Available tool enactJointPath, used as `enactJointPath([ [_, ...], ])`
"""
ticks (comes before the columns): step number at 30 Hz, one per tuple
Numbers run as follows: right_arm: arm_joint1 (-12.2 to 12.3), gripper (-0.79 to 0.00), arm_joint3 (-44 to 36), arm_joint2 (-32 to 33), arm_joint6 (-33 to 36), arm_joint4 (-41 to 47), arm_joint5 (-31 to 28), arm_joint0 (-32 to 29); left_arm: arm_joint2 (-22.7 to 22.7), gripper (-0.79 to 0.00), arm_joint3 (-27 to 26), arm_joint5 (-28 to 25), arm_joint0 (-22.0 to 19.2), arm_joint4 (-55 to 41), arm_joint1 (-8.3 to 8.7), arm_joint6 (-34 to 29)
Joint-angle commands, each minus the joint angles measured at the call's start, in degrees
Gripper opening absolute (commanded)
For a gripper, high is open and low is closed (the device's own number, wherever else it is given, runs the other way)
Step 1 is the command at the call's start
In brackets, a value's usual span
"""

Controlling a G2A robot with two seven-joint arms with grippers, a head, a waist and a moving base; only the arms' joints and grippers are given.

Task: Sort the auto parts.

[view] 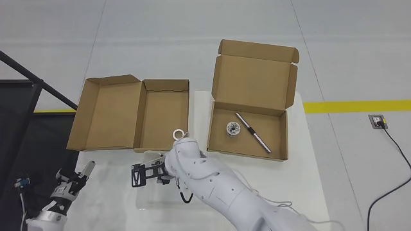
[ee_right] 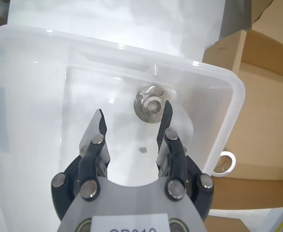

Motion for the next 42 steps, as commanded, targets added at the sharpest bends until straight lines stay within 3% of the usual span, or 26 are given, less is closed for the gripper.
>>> enactJointPath([
  [1,-0.56,-0.336,1.17,-0.39,-0.26,-0.22,1.84,0.01,-0.04,0.0,0.43,-0.93,0.15,-0.69,0.03,-0.31],
  [6,-1.0,-0.385,1.84,-1.63,-0.04,-0.69,6.71,-0.83,-0.51,0.0,1.33,-2.18,0.37,-2.09,0.16,-1.22],
  [8,-1.04,-0.357,1.96,-1.98,0.19,-0.52,8.14,-1.05,-0.5,0.0,1.51,-2.41,0.46,-2.13,0.17,-1.14],
  [16,-0.97,-0.388,2.78,-2.74,-1.36,1.02,11.83,-0.82,-0.32,0.0,1.66,-2.13,0.77,-1.92,0.18,-0.41],
  [31,-1.18,-0.413,3.84,-5.94,-3.0,1.92,8.12,0.5,-0.29,0.0,3.17,-1.91,0.16,-2.46,0.31,-0.2],
  [42,-1.37,-0.431,3.52,-9.64,-2.59,2.73,1.22,1.17,-0.56,0.0,3.85,-1.93,-0.21,-2.77,0.46,-0.2],
])
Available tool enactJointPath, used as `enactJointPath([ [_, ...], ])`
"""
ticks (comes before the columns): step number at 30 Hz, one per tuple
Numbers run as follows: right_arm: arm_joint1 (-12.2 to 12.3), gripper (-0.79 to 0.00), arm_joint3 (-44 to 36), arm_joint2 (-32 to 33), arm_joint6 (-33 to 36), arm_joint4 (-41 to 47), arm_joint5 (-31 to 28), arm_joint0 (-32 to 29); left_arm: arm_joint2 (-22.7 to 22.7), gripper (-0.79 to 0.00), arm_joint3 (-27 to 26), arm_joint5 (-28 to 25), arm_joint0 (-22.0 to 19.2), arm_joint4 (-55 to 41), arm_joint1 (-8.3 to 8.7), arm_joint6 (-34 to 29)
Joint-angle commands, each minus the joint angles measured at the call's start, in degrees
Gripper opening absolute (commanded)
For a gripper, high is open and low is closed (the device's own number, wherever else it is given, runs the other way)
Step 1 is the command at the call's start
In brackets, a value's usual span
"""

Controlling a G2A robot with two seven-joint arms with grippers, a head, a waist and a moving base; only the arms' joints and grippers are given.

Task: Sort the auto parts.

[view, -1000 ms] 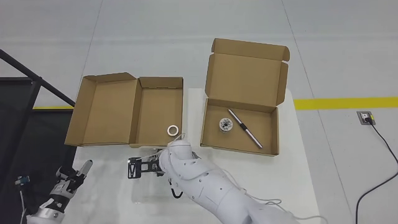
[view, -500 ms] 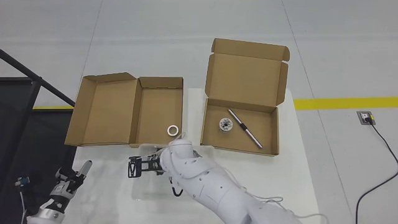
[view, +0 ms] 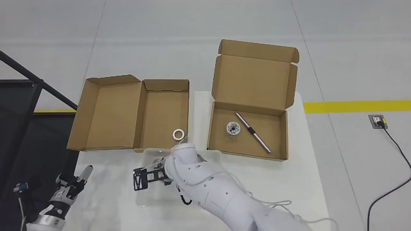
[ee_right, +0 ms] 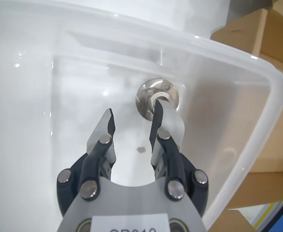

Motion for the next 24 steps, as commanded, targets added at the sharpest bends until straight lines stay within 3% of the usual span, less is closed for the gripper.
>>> enactJointPath([
  [1,-0.01,-0.437,-0.22,-0.91,-0.92,-0.31,-1.78,0.07,0.0,0.0,0.06,0.07,-0.07,0.08,0.02,0.02],
  [10,0.15,-0.434,-0.41,-5.03,-10.18,-2.46,-9.48,1.24,0.79,0.0,-0.39,0.1,-0.27,1.0,0.1,-0.34],
  [17,0.09,-0.425,-0.51,-8.46,-19.01,-6.64,-10.2,0.95,1.28,0.0,-0.62,0.61,-0.56,1.54,0.15,-0.4],
  [24,-0.04,-0.422,-1.55,-8.96,-21.53,-11.01,-10.13,-0.27,1.35,0.0,-0.72,0.55,-0.67,1.72,0.23,-0.32],
])
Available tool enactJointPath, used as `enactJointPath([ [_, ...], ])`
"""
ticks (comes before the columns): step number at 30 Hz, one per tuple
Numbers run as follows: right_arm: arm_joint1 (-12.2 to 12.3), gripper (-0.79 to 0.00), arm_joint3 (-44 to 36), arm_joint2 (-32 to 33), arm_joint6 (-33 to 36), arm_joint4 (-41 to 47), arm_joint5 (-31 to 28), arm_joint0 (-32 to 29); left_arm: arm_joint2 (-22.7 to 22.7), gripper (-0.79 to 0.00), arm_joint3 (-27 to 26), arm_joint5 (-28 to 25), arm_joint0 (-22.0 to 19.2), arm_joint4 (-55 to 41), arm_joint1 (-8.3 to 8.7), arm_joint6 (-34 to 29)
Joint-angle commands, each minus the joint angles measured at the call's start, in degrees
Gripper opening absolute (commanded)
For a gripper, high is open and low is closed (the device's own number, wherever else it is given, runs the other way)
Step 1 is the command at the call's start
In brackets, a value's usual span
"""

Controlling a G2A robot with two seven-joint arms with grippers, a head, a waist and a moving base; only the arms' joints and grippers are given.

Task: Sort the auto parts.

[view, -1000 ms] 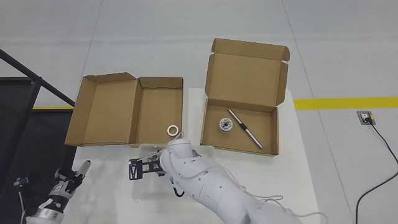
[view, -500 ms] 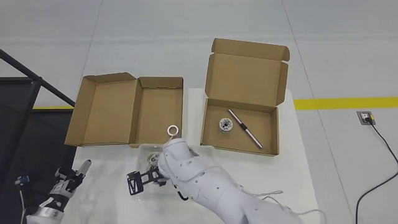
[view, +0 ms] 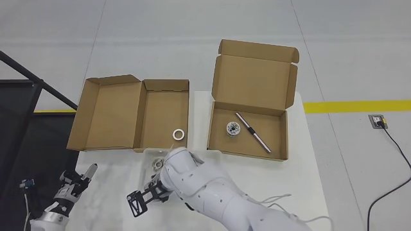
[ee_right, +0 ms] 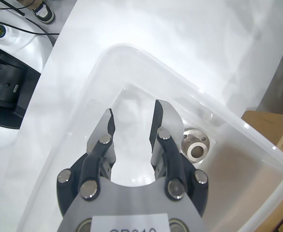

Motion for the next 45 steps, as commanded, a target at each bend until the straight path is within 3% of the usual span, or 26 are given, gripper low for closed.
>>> enactJointPath([
  [1,0.02,-0.422,-0.62,0.0,-0.34,-1.6,-0.32,-0.4,0.03,0.0,0.0,-0.03,-0.03,-0.07,0.02,-0.03],
  [13,0.37,-0.409,-2.64,0.0,-2.61,-7.9,-0.26,-1.87,0.29,0.0,0.48,-0.02,-0.57,-0.06,0.15,-0.08],
  [28,0.94,-0.382,-4.76,0.39,-2.06,-12.37,4.94,-3.45,0.76,0.0,0.73,0.54,-0.91,0.04,0.27,-0.16],
  [34,1.63,-0.259,-5.26,2.24,-0.2,-11.47,10.74,-3.56,1.31,0.0,0.22,1.35,-1.03,0.57,0.27,-0.16],
  [39,2.68,-0.246,-5.92,4.32,3.54,-10.16,11.99,-3.09,1.56,0.0,-0.26,1.84,-0.87,1.03,0.27,-0.05],
  [42,3.43,-0.311,-6.27,6.65,6.31,-7.63,13.53,-2.89,1.64,0.0,-0.35,2.04,-0.88,1.11,0.28,0.0],
  [43,3.66,-0.385,-6.67,7.24,6.81,-6.99,13.86,-3.0,1.69,0.0,-0.33,2.09,-0.89,1.13,0.28,-0.02],
  [45,4.18,-0.406,-6.53,8.48,7.94,-5.81,14.15,-2.85,1.83,0.0,-0.32,2.21,-0.96,1.17,0.29,-0.06],
])
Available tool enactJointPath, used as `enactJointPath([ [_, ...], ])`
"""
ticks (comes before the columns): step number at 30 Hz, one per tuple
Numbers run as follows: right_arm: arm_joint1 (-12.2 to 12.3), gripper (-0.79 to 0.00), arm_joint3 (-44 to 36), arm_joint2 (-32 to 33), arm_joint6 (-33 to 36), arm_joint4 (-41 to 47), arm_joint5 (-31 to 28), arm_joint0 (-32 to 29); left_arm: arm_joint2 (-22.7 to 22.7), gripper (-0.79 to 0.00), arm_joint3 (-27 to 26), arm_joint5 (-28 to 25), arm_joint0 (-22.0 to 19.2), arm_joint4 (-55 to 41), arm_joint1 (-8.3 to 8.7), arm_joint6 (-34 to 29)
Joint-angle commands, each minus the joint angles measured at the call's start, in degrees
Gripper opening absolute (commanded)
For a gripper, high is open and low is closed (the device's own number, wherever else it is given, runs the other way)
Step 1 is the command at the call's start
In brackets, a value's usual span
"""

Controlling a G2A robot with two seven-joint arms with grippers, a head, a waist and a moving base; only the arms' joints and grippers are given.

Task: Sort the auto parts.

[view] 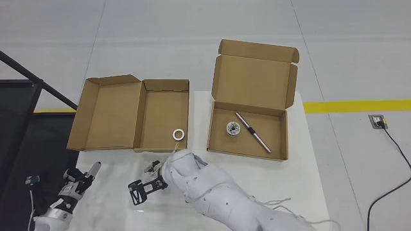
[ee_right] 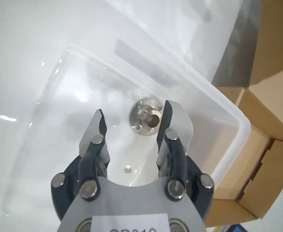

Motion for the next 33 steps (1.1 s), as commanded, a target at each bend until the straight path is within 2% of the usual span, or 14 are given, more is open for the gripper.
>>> enactJointPath([
  [1,0.36,-0.406,0.01,1.2,1.71,1.31,0.52,-0.04,0.17,0.0,0.03,0.11,-0.06,0.05,0.0,0.03],
  [7,0.54,-0.409,-0.53,3.52,6.54,3.92,1.66,-0.44,2.04,0.0,-1.72,-1.19,1.21,2.43,-0.05,-0.23],
  [9,0.71,-0.403,-0.38,3.9,6.12,3.94,1.98,-0.44,3.11,0.0,-2.26,-1.61,1.54,2.82,-0.08,-1.1],
  [16,0.82,-0.403,-0.26,4.81,5.87,3.99,2.04,-0.47,5.13,0.0,-1.83,-7.52,0.64,6.36,0.76,-10.95],
  [23,1.12,-0.403,0.04,4.85,3.09,2.38,1.67,-0.5,5.07,0.0,-1.65,-8.4,0.35,6.62,1.13,-12.36],
  [33,0.54,-0.416,1.55,6.11,3.45,3.24,4.17,-0.59,6.6,0.0,-1.55,-8.86,0.24,4.3,1.45,-15.31],
])
